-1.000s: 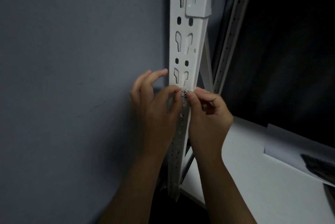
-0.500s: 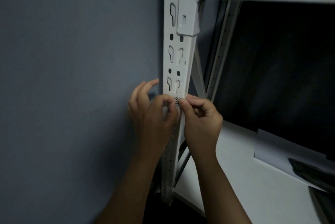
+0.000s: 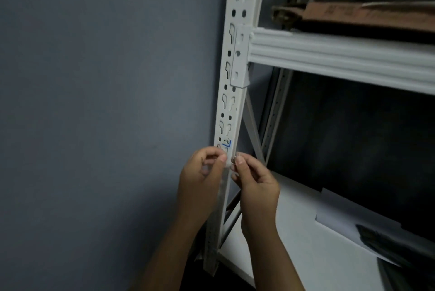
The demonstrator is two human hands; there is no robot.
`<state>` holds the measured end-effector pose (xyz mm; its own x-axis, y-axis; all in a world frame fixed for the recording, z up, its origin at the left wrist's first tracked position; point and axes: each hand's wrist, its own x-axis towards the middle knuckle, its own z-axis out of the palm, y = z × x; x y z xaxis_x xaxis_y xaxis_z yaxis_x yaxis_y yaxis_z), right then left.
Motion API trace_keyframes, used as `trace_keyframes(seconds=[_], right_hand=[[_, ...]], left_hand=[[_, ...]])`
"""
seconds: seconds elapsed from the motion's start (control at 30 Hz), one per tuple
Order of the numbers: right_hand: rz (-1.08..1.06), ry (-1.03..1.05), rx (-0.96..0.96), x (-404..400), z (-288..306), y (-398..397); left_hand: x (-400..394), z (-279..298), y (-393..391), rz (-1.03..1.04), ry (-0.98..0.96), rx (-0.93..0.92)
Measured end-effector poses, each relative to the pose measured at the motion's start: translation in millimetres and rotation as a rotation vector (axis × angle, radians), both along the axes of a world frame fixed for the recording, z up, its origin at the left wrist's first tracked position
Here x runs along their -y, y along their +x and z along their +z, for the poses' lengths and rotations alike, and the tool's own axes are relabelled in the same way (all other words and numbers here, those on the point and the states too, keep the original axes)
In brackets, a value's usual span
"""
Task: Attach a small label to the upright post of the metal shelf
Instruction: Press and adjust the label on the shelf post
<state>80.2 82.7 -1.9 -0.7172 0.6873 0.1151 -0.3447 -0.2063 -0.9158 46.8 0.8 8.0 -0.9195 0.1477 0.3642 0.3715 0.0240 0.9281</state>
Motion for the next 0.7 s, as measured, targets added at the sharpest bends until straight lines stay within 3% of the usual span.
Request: trace_keyframes(seconds=[0.23,0.4,0.53,0.7], right_hand=[[0.103,0.002,-0.094,34,42,45],[0.083,0.144,-0.132,56,65,71],[0.065,0.291,-0.166,69,76,87],[0.092,0.296,-0.158,83,77,91]], left_hand=[[25,31,38,-0.138,0.171,0.027],[50,54,61,-0.138,0.193,-0.025],[71,69,75,-0.096,0.147,-0.068],[91,81,88,-0.055,0.067,-0.131]])
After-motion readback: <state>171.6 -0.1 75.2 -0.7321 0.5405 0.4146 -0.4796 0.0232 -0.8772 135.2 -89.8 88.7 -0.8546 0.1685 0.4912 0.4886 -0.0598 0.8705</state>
